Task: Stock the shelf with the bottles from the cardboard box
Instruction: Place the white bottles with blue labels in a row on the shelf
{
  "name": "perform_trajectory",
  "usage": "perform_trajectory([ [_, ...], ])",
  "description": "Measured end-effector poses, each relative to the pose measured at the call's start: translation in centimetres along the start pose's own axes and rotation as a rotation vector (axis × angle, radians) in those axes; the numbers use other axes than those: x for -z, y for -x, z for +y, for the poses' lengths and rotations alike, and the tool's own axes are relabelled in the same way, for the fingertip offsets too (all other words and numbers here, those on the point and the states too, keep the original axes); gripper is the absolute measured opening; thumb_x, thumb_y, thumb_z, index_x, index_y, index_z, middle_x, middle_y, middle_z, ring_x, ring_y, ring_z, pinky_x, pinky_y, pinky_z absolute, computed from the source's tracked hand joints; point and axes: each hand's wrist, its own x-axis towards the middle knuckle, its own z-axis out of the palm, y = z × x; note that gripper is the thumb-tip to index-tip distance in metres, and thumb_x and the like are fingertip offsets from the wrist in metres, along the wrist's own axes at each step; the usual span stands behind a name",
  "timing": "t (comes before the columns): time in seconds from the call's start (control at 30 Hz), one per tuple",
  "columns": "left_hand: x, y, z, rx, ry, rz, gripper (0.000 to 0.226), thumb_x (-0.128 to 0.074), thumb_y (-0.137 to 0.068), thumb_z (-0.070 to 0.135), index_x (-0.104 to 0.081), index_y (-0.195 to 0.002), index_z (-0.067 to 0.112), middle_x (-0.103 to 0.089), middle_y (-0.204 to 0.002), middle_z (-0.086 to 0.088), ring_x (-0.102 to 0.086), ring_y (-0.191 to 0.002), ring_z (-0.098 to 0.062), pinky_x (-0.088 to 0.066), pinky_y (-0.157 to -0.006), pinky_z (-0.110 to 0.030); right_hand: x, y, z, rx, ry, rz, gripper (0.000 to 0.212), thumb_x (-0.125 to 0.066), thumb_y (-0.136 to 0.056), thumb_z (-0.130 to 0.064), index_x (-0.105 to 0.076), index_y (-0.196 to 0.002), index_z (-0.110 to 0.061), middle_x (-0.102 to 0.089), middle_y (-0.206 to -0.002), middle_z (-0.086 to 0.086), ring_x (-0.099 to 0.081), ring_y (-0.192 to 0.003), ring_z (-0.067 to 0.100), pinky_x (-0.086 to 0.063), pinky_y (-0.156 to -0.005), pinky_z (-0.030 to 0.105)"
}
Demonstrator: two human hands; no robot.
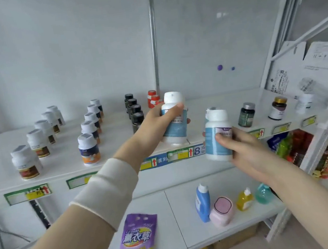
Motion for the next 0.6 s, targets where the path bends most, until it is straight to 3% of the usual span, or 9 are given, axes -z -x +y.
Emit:
perform_trajectory([
  [0.1, -0.7, -5.5, -0.5, -0.015, -0.042, -0.023, 0.032, -0.053, -0.093, 0.029, -0.058, -0.115, 0.006, -0.070, -0.093, -0.005, -0.069, -0.084, -0.013, -0.057, -0.079, -0.033, 2.5, -4.2, -2.0, 0.020, 0.044, -0.008, 0.101, -0.091, -0.022, -0.051, -0.061, -0.109, -0.009, -0.070, -0.104, 0.004, -0.066, -0.095, 0.016, -0.059, -0.073, 0.028],
  [0.2, -1.2, -10.8, -0.6, -0.031, -0.077, -0.041, 0.030, -0.053, -0.093, 0.023, -0.054, -0.118, 0.006, -0.069, -0.099, -0.005, -0.067, -0.091, -0.015, -0.056, -0.076, -0.024, 4.6, -8.6, -3.6, 0.028, 0.057, -0.016, 0.095, -0.092, -0.026, -0.046, -0.061, -0.107, -0.008, -0.070, -0.105, 0.006, -0.067, -0.095, 0.016, -0.058, -0.076, 0.028],
  [0.3, -1.4, -16.3, -0.9, -0.039, -0.148, -0.033, 0.031, -0.058, -0.091, 0.024, -0.052, -0.117, 0.009, -0.067, -0.112, -0.009, -0.065, -0.101, -0.020, -0.053, -0.086, -0.030, 6.5, -12.8, -5.0, 0.014, 0.075, -0.006, 0.068, -0.080, -0.053, -0.030, -0.056, -0.113, -0.008, -0.064, -0.109, 0.011, -0.065, -0.095, 0.019, -0.056, -0.081, 0.031],
  [0.43, -1.8, -23.1, -2.0, -0.038, -0.167, -0.036, 0.031, -0.062, -0.083, 0.037, -0.055, -0.104, 0.015, -0.068, -0.105, -0.007, -0.065, -0.092, -0.019, -0.052, -0.086, -0.032, 9.1, -18.4, -5.6, -0.009, 0.115, 0.003, 0.037, -0.058, -0.084, -0.007, -0.049, -0.120, -0.010, -0.062, -0.102, 0.006, -0.062, -0.092, 0.016, -0.052, -0.081, 0.031],
  [0.5, -2.1, -26.4, -2.9, -0.029, -0.182, -0.023, 0.027, -0.056, -0.091, 0.037, -0.055, -0.103, 0.013, -0.067, -0.096, -0.004, -0.064, -0.087, -0.017, -0.052, -0.083, -0.030, 10.6, -21.3, -5.5, -0.018, 0.169, -0.005, 0.037, -0.057, -0.086, -0.006, -0.048, -0.123, -0.011, -0.062, -0.103, 0.004, -0.062, -0.092, 0.015, -0.052, -0.080, 0.030],
  [0.6, -2.4, -31.1, -4.4, 0.002, -0.209, 0.023, 0.031, -0.053, -0.091, 0.040, -0.054, -0.105, 0.012, -0.065, -0.091, -0.001, -0.063, -0.084, -0.017, -0.051, -0.081, -0.031, 13.0, -25.7, -5.4, -0.017, 0.296, -0.028, 0.043, -0.063, -0.083, -0.011, -0.050, -0.124, -0.013, -0.064, -0.106, 0.001, -0.062, -0.098, 0.014, -0.049, -0.090, 0.032],
])
